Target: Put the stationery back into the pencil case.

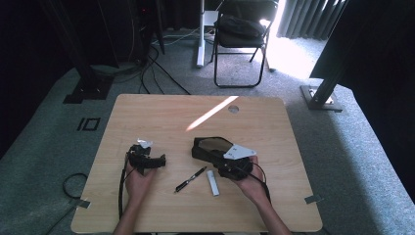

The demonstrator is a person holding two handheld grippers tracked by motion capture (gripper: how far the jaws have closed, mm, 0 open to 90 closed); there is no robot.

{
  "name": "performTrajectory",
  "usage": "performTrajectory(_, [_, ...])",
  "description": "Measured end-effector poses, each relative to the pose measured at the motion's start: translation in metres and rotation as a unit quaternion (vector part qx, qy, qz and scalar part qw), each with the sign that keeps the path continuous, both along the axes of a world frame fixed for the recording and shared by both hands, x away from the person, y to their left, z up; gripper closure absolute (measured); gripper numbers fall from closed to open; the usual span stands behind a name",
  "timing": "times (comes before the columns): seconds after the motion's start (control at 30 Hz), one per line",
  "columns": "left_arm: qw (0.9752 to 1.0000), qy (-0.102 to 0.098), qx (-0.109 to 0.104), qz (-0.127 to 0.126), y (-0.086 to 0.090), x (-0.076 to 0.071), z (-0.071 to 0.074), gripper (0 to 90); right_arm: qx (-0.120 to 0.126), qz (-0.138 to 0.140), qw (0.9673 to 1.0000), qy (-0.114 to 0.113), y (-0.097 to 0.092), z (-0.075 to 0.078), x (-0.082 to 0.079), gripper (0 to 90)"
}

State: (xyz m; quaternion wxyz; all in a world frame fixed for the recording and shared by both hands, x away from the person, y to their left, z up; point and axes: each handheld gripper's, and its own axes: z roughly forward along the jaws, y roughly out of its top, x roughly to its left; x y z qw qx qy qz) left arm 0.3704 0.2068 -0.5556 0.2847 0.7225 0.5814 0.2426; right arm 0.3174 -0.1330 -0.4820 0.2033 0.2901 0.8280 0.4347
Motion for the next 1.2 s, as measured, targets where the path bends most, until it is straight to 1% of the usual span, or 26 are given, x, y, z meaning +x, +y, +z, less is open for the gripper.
performTrajectory(0.37, [1.0,0.0,0.0,0.0,0.0,0.0,0.0,1.3,-0.008,0.009,0.9999,0.003,0.005,-0.007,-0.005,51.1])
performTrajectory(0.63, [1.0,0.0,0.0,0.0,0.0,0.0,0.0,1.3,-0.013,0.013,0.9998,0.01,0.009,-0.012,-0.008,50.7])
performTrajectory(0.9, [1.0,0.0,0.0,0.0,0.0,0.0,0.0,1.3,-0.016,0.019,0.9996,0.012,0.012,-0.014,-0.012,50.7])
performTrajectory(1.2, [1.0,0.0,0.0,0.0,0.0,0.0,0.0,1.3,-0.022,0.025,0.9992,0.024,0.015,-0.022,-0.016,49.1])
